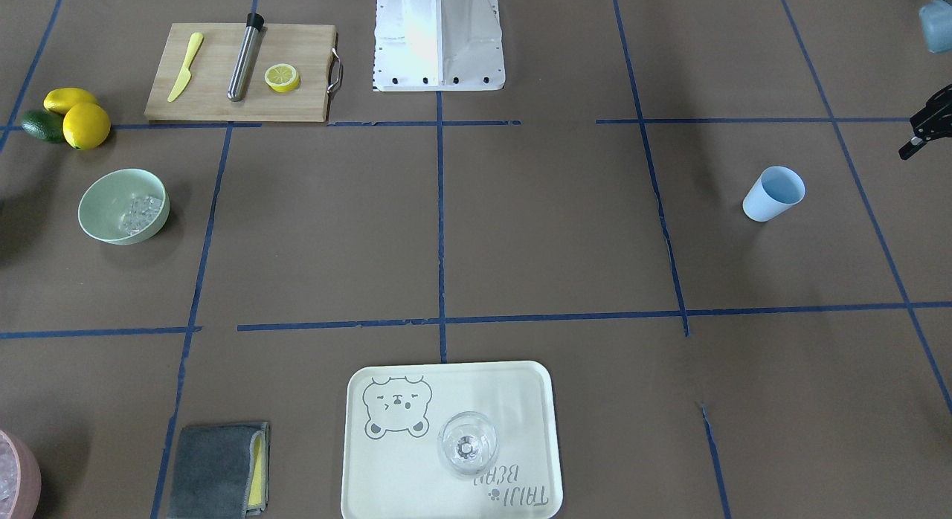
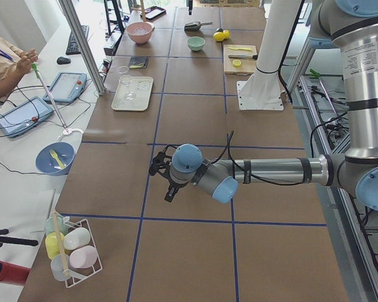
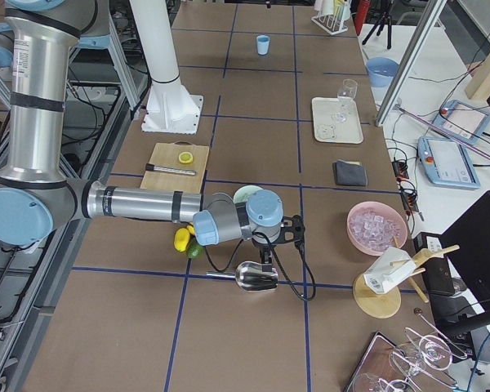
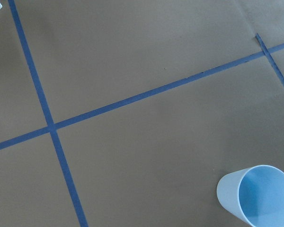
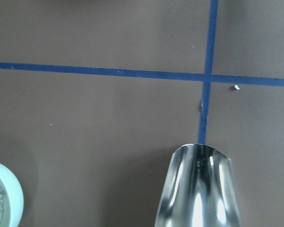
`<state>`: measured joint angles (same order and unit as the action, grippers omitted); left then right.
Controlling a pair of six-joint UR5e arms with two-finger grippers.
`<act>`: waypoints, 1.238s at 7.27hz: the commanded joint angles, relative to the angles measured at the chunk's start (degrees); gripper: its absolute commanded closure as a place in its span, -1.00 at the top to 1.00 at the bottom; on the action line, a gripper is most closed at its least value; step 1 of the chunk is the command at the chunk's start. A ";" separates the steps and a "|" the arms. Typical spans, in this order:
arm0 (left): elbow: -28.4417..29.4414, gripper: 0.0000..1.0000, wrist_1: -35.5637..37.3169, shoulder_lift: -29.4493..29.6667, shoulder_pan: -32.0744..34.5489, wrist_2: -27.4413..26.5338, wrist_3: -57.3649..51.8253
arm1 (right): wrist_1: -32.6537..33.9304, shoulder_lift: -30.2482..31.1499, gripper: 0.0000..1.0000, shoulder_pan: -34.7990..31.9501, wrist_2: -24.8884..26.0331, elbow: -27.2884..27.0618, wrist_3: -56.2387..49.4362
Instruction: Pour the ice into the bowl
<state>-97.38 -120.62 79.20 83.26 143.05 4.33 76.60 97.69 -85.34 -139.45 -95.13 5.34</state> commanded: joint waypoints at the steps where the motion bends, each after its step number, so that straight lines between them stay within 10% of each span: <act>1: -0.53 1.00 9.85 3.93 4.17 1.09 -2.84 | 11.62 -3.20 1.00 -4.39 0.32 -0.92 -11.13; 7: -5.72 1.00 21.29 7.99 5.95 -7.78 -7.14 | 14.36 -3.29 1.00 -3.36 0.50 -4.97 -12.28; 9: -7.81 1.00 36.49 8.95 6.12 -7.78 -7.49 | 17.00 -3.56 1.00 -1.94 0.59 -5.68 -12.55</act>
<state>-103.71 -93.78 87.42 89.23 135.53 -2.79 92.54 94.25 -88.50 -138.90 -100.51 -7.10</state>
